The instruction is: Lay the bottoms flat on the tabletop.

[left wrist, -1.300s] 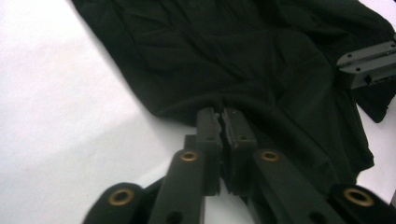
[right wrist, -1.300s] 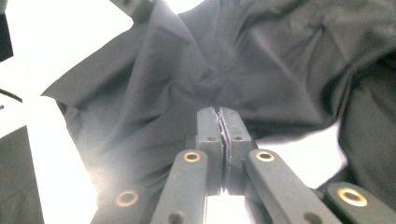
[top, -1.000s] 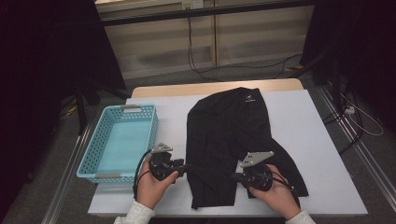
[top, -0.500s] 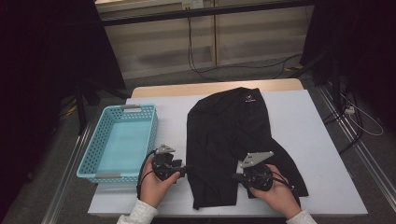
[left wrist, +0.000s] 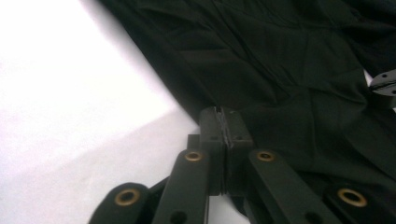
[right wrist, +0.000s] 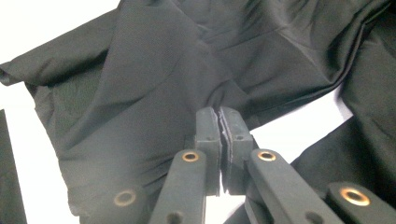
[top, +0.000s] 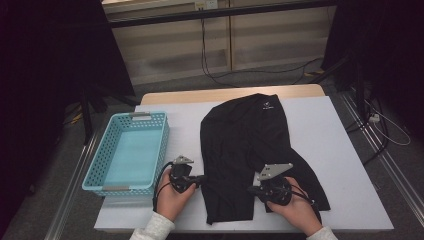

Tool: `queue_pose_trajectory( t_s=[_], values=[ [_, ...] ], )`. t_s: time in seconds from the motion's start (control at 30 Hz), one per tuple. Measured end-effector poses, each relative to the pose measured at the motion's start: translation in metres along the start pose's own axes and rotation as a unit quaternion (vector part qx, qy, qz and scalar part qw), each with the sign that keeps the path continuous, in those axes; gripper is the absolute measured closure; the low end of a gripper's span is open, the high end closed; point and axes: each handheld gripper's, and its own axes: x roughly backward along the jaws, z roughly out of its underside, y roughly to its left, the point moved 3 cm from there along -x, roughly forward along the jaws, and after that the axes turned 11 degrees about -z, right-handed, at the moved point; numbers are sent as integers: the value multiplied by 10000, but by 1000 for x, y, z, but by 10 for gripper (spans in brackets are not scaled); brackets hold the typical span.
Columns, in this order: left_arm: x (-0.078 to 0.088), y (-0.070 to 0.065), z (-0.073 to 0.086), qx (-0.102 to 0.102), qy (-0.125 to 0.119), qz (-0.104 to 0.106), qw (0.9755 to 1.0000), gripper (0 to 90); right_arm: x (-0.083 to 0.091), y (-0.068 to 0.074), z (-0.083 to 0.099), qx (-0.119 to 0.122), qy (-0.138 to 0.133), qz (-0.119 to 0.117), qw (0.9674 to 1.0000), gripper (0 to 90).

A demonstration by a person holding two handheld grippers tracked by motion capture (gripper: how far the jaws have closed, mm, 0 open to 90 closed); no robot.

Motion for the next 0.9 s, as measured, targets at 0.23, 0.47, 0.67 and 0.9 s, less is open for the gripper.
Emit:
queue_pose_trajectory(
  t_s=[0.23, 0.47, 0.67, 0.9],
  values=[
    [23, 13, -12, 168, -308, -26, 9994, 900, 0, 1, 0, 36, -66, 20, 10000, 875],
    [23, 24, -10, 237, -281, -170, 9992, 900, -7, 7, -5, 202, -43, 24, 9998, 883],
    [21, 26, -7, 242, -181, -197, 9993, 888, -7, 7, -4, 229, 25, -16, 9997, 900],
    [21, 26, -8, 241, -252, -304, 9989, 712, -1, 3, -2, 130, -39, 107, 9999, 845]
  ],
)
